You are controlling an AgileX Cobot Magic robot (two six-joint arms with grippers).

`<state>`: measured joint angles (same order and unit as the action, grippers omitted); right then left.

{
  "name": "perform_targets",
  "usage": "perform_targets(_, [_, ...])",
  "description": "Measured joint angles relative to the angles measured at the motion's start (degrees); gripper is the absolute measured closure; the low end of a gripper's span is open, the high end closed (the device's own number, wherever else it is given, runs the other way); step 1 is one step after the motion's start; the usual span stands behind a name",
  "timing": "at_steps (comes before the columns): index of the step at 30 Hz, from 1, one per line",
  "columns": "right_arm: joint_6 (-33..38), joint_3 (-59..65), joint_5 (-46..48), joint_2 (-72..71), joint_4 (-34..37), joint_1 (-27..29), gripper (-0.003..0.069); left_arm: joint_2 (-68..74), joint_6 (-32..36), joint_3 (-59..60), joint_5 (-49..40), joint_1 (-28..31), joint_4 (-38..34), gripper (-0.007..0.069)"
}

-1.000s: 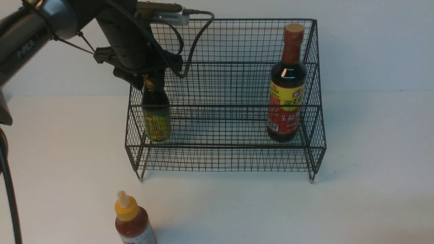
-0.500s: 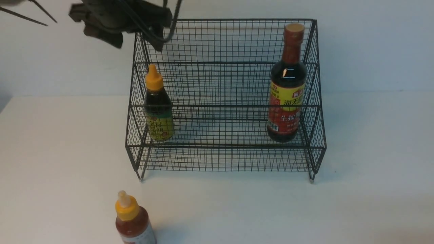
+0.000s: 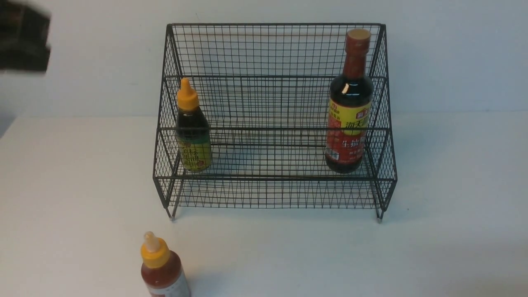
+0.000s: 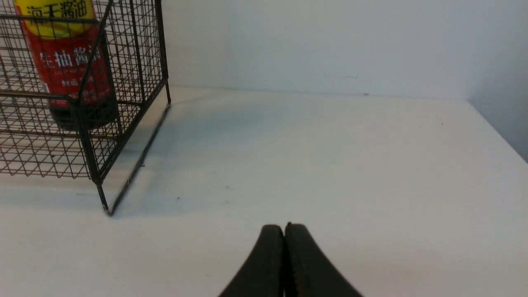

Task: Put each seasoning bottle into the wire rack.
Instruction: Use the left arm to grab the condiment bottle closest to it

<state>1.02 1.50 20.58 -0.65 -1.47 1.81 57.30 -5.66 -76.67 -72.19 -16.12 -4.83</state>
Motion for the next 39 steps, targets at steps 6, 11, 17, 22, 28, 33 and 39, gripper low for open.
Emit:
perform_targets(6, [0.0, 0.0, 0.0, 0.0, 0.0, 0.0, 0.0673, -5.2, -3.6, 18.9, -0.9, 0.0, -4.8, 0.0568])
perform_targets(11, [0.0, 0.0, 0.0, 0.0, 0.0, 0.0, 0.0673, 1.0, -4.4, 21.3, 1.9, 0.0, -4.8, 0.0388])
perform_targets(17, [0.0, 0.0, 0.0, 0.0, 0.0, 0.0, 0.0673, 10.3, -3.1, 16.1, 2.3, 0.0, -6.5, 0.0169])
perform_targets(22, [0.0, 0.0, 0.0, 0.0, 0.0, 0.0, 0.0673, 19.7, -1.4, 15.6, 2.3, 0.0, -9.0, 0.0043])
perform_targets(28, [0.0, 0.0, 0.0, 0.0, 0.0, 0.0, 0.0673, 22.6, -1.3, 15.5, 3.8, 0.0, -9.6, 0.003])
perform_targets(33, [0.0, 0.0, 0.0, 0.0, 0.0, 0.0, 0.0673, 23.3, -1.3, 15.5, 5.2, -0.4, -10.8, 0.0039])
perform_targets(39, [0.0, 0.0, 0.0, 0.0, 0.0, 0.0, 0.0673, 25.9, -1.3, 15.5, 5.7, -2.1, -10.6, 0.0041])
